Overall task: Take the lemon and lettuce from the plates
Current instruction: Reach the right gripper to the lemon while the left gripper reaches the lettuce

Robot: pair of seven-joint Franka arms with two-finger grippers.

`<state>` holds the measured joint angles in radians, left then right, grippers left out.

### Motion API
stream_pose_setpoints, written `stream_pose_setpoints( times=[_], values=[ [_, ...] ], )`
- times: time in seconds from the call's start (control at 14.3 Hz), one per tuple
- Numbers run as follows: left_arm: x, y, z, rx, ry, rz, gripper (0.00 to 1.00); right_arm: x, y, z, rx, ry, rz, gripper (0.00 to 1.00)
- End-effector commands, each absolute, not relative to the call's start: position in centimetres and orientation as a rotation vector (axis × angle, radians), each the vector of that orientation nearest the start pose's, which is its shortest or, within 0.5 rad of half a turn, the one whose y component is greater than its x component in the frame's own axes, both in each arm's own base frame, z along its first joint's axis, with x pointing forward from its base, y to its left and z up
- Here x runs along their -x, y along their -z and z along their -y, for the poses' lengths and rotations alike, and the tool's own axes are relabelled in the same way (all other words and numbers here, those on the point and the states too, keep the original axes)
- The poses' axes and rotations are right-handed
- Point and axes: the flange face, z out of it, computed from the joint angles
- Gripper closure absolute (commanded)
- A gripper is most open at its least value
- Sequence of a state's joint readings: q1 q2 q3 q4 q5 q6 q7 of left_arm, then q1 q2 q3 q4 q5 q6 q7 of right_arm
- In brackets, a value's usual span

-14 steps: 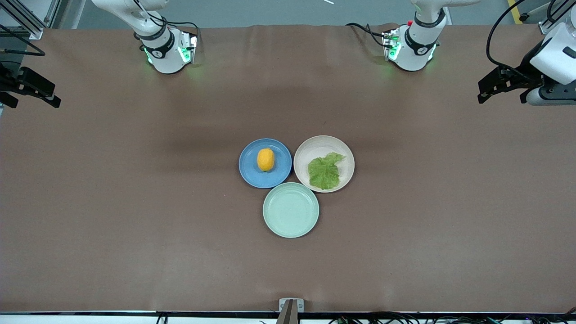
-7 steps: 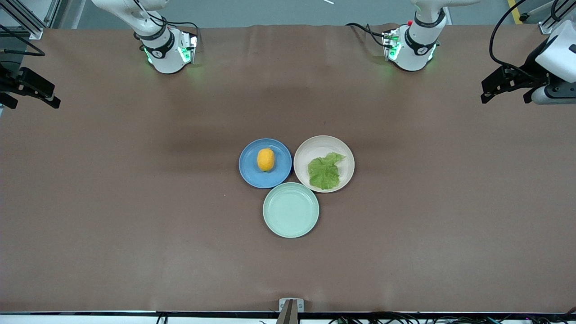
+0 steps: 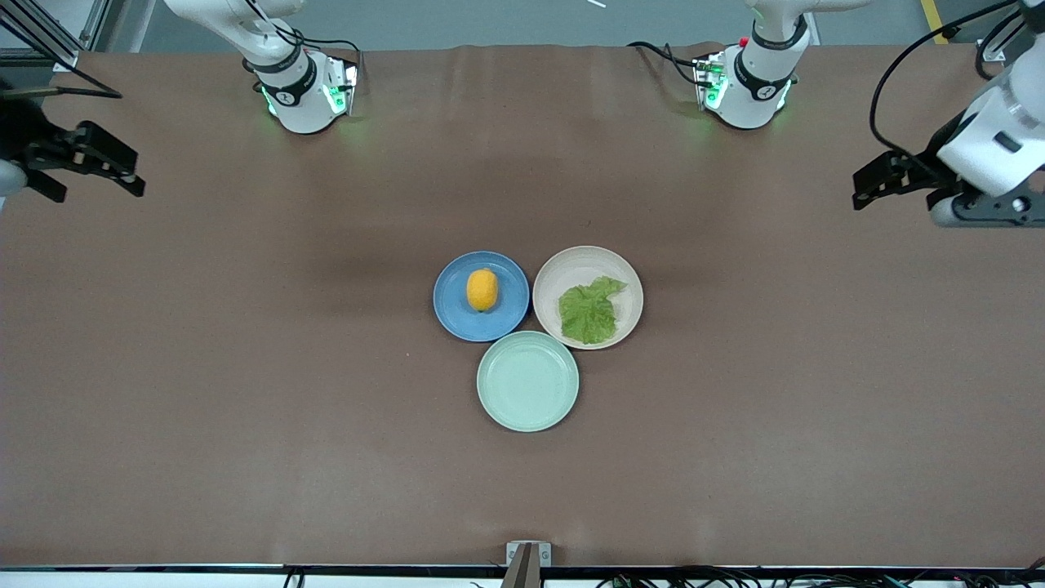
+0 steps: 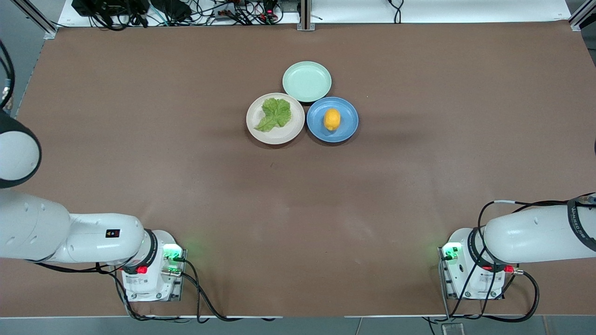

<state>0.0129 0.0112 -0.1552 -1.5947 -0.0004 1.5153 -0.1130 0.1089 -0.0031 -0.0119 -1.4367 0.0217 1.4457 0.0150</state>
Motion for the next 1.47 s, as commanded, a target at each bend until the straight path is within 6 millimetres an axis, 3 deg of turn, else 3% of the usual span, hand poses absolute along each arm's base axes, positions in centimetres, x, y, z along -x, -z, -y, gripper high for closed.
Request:
stream_pose_setpoints(
  times=[0.0, 0.14, 0.35, 0.49, 0.7, 0.84, 0.98, 1.12, 1.26, 1.4],
  values=[
    [-56.0, -57.8, 11.3, 3.138, -0.166, 0.062, 0.0, -54.7, -66.3, -9.2, 3.118, -0.006, 0.164, 0.0],
    [-56.6, -55.1, 13.7, 3.13, -0.182, 0.212, 0.0, -55.3, -65.6, -12.2, 3.107, 0.029, 0.196, 0.0],
    [-57.0, -51.0, 18.1, 3.101, -0.164, 0.542, 0.0, -55.6, -62.4, -18.1, 3.103, -0.033, 0.343, 0.0],
    [-57.4, -48.8, 20.8, 3.08, -0.17, 0.686, 0.0, -55.0, -60.9, -21.8, 3.116, -0.073, 0.282, 0.0],
    [-56.7, -45.2, 24.2, 3.037, -0.142, 0.904, 0.0, -53.4, -57.7, -29.4, 3.131, -0.112, 0.208, 0.0],
    [-56.0, -42.5, 26.5, 3.006, -0.125, 1.052, 0.0, -52.9, -54.3, -33.0, 3.091, -0.175, 0.232, 0.0],
    [-55.6, -39.8, 28.9, 2.953, -0.148, 1.2, 0.01, -52.8, -49.9, -35.8, 3.049, -0.202, 0.127, 0.0],
    [-55.1, -37.0, 31.6, 2.882, -0.172, 1.357, 0.03, -51.5, -44.4, -38.9, 3.043, -0.156, 0.095, 0.0],
    [-55.0, -34.1, 33.0, 2.809, -0.203, 1.504, 0.06, -50.4, -39.0, -40.6, 3.038, -0.107, 0.041, 0.0],
    [-54.4, -31.4, 34.8, 2.764, -0.235, 1.56, 0.09, -49.5, -34.7, -42.0, 3.044, -0.102, 0.005, 0.0]
  ],
)
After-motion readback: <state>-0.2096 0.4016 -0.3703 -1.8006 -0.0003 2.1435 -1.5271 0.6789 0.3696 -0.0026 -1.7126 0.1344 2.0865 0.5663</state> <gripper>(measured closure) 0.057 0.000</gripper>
